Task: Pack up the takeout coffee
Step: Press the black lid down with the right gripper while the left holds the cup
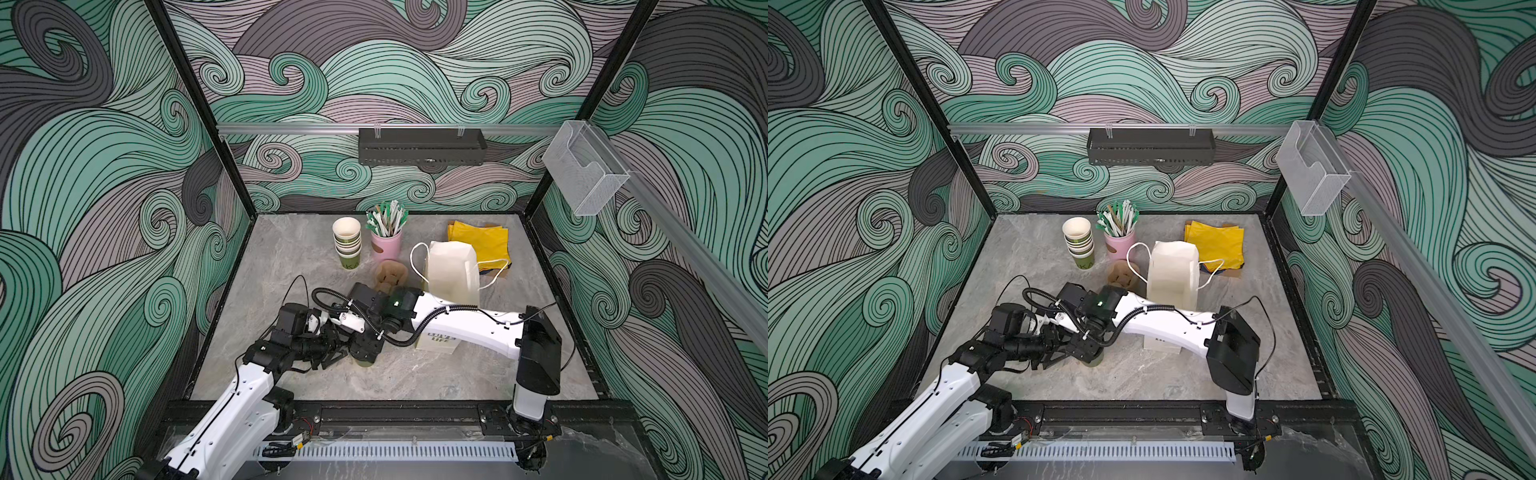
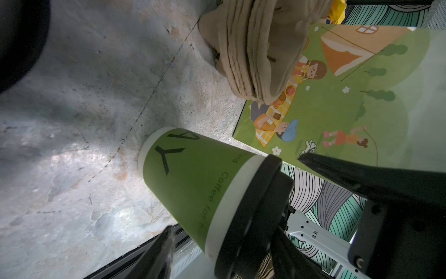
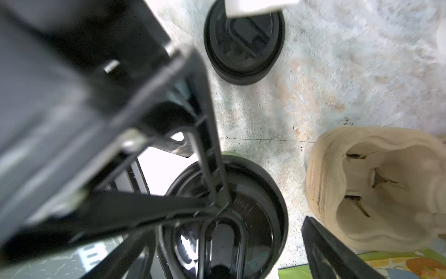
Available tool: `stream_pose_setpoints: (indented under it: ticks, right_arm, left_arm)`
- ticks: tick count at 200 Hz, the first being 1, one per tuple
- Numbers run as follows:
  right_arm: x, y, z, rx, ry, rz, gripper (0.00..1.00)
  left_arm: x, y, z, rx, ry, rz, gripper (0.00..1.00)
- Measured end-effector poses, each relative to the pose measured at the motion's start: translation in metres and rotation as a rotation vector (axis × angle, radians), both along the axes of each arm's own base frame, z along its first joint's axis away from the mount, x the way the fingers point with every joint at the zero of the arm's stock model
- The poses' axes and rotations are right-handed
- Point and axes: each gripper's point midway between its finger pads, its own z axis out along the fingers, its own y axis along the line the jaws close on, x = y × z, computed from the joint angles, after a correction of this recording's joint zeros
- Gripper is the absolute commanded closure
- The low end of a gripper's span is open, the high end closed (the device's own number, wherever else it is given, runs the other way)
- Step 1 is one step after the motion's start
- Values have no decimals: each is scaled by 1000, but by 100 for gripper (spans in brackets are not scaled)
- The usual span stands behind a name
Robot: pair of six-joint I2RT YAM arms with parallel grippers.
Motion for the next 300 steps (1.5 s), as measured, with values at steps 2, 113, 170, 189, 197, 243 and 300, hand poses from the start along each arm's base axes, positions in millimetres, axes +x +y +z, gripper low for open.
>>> stream_pose_setpoints:
  ticks: [2,113,170,189,197,243,300]
  right_arm:
    - [0,0,2,3,-2,-2,6]
    - [-3,-64,74,229,97,-708,43]
    - [-11,-56,12,157,248,-878,44]
    - [-14,-46,4,163,292,-882,46]
    - [-15,-44,1,164,305,-882,47]
    - [-17,-42,-13,147,353,-903,58]
    - [-19,-40,-16,139,370,-905,60]
  left_arm:
    - [0,0,0,0,0,-1,38]
    - [-1,-2,1,-3,-7,-13,43]
    - [-1,-3,3,-10,-14,-20,48]
    - [-2,-4,3,-12,-15,-24,49]
    - [-1,-4,3,-12,-17,-24,49]
    - [-2,-5,4,-13,-20,-27,50]
    - [-3,-6,3,-13,-19,-36,49]
